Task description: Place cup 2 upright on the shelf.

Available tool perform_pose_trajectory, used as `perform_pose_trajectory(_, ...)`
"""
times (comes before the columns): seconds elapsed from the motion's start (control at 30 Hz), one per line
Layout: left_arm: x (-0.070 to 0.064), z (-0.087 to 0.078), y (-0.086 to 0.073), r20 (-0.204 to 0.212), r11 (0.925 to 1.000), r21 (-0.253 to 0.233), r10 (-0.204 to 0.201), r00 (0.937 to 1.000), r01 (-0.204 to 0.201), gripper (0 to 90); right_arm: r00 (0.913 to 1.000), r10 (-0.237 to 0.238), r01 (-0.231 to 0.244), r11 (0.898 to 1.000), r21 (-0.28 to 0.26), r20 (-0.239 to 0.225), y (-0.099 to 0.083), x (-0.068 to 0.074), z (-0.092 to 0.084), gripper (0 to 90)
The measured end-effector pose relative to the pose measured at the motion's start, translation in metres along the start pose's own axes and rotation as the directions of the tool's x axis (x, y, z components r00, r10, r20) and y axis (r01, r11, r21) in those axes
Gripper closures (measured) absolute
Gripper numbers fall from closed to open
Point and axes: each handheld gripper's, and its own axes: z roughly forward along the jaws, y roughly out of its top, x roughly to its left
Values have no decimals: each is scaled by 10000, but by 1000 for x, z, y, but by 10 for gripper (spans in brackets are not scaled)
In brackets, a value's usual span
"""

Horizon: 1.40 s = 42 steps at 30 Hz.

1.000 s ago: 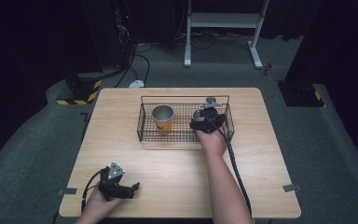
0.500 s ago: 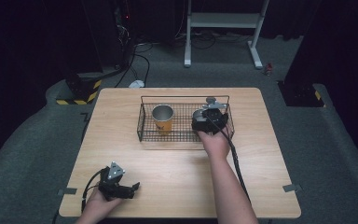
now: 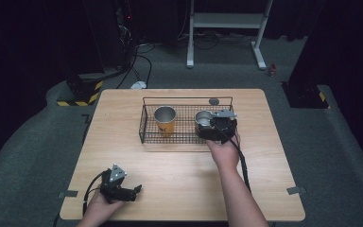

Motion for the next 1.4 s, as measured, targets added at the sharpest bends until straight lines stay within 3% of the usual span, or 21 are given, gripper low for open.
perform_pose_trajectory(0.8, -1, 0, -1, 3, 10000, 4, -44, 10000, 44, 1, 9998, -223, 222, 9992, -340, -4, -46, -1, -38, 94)
perform_pose_trajectory(1.13, -1, -1, -1, 7, 10000, 0, -37, 10000, 37, 1, 9996, -266, 267, 9995, 148, -51, -94, -3, -54, 94)
perform_pose_trajectory(1.4, -1, -1, -1, 6, 10000, -11, -43, 10000, 43, 1, 9992, -383, 388, 9956, 855, -68, -137, -4, -65, 95)
